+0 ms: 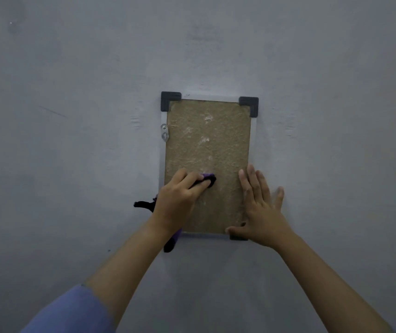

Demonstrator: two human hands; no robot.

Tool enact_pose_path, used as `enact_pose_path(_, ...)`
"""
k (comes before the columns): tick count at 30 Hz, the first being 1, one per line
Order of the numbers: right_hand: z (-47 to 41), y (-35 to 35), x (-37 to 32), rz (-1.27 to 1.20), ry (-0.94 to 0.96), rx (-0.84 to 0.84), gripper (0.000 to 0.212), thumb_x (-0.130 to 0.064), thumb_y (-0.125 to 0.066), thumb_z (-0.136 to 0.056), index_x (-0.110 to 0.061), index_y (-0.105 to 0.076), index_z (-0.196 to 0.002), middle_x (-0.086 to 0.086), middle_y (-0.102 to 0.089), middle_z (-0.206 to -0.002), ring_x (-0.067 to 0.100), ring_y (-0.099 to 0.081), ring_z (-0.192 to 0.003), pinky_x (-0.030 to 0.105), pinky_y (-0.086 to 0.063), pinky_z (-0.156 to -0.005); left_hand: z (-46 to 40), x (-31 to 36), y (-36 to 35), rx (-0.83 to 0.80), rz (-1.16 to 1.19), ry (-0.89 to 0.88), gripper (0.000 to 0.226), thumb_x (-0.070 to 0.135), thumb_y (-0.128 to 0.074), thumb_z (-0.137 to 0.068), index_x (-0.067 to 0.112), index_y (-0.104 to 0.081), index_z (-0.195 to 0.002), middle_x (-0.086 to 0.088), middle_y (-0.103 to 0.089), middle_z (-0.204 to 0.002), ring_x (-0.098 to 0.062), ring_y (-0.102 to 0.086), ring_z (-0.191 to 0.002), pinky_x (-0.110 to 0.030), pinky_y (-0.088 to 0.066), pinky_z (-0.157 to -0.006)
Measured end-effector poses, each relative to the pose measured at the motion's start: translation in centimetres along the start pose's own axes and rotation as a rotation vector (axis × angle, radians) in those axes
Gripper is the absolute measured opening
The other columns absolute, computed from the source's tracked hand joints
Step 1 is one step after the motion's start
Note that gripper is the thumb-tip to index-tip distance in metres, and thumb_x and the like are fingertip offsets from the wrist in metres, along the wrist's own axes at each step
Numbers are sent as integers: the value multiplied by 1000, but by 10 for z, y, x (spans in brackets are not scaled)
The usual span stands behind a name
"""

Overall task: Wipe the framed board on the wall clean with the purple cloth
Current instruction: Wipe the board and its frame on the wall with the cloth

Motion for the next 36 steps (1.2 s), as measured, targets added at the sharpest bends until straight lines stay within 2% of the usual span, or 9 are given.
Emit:
enact_pose_path(5, -11, 31, 5, 45, -24, 59, 136, -67, -69, -62, -25, 34, -140, -7, 45, -144, 17, 38, -134, 67, 7, -104, -2, 1, 1, -3, 3, 4, 29, 10, -46, -85, 10, -73, -96, -3, -67, -88, -23, -58, -74, -28, -49, -52)
enact_pose_path(11, -24, 40, 4, 126, -44, 48, 146, -70, -71, -53, -18, 33, -140, -4, 42, -146, 18, 35, -136, 68, 6, -103, -19, -8, 8, -39, -50, -58, 27, 13, -47, -87, 12, -71, -96, -3, -64, -86, -22, -53, -76, -27, -43, -46)
enact_pose_path(15, -23, 38, 3, 125, -49, 41, 144, -69, -71, -54, -17, 34, -139, -3, 44, -145, 19, 37, -134, 67, 7, -103, -30, -43, 29, 46, -78, 38, 30, 12, -44, -86, 10, -73, -95, -7, -66, -84, -27, -55, -75, -29, -47, -42)
enact_pose_path(17, -24, 39, 2, 112, -47, 40, 144, -68, -72, -54, -17, 33, -140, -2, 43, -145, 19, 38, -134, 67, 7, -103, -34, -55, 35, 74, -83, 79, 22, 6, -54, -84, 9, -73, -94, -9, -66, -84, -30, -56, -72, -32, -49, -42)
enact_pose_path(19, -24, 38, 1, 104, -49, 35, 145, -66, -73, -54, -16, 32, -140, -2, 43, -145, 18, 38, -133, 68, 6, -103, -40, -61, 35, 112, -41, 155, 17, 3, -64, -81, 7, -73, -95, -12, -66, -84, -32, -56, -71, -36, -50, -44)
enact_pose_path(24, -24, 37, 2, 92, -64, 33, 144, -65, -74, -55, -19, 35, -139, -4, 44, -144, 19, 39, -132, 67, 6, -104, -61, -52, 27, 206, 126, 326, 16, 6, -65, -79, 8, -73, -93, -12, -66, -82, -33, -58, -73, -38, -51, -51)
enact_pose_path(27, -23, 38, 2, 80, -64, 31, 144, -65, -74, -55, -20, 35, -139, -5, 45, -144, 20, 37, -134, 69, 4, -104, -56, -31, 20, 114, 117, 154, 14, 5, -67, -79, 7, -73, -92, -11, -65, -80, -30, -57, -72, -35, -50, -47)
enact_pose_path(31, -22, 39, 1, 78, -69, 25, 144, -65, -73, -56, -20, 35, -139, -5, 45, -143, 19, 35, -134, 69, 2, -104, -39, -29, 16, -2, 52, -21, 24, 15, -51, -85, 9, -72, -95, -8, -65, -82, -27, -55, -73, -34, -49, -43)
enact_pose_path(36, -23, 38, 2, 64, -77, 22, 144, -63, -75, -56, -20, 35, -139, -4, 44, -144, 20, 35, -135, 70, 3, -103, -59, -51, 34, 181, 46, 210, 19, 9, -61, -83, 7, -72, -98, -10, -69, -82, -34, -59, -73, -36, -51, -49)
Point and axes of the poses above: each hand's wrist, its own z-axis away from the middle knuckle, its own y-axis out of the back of the hand, x = y × z, the point moved 9 cm from there along -z, towards the middle knuckle
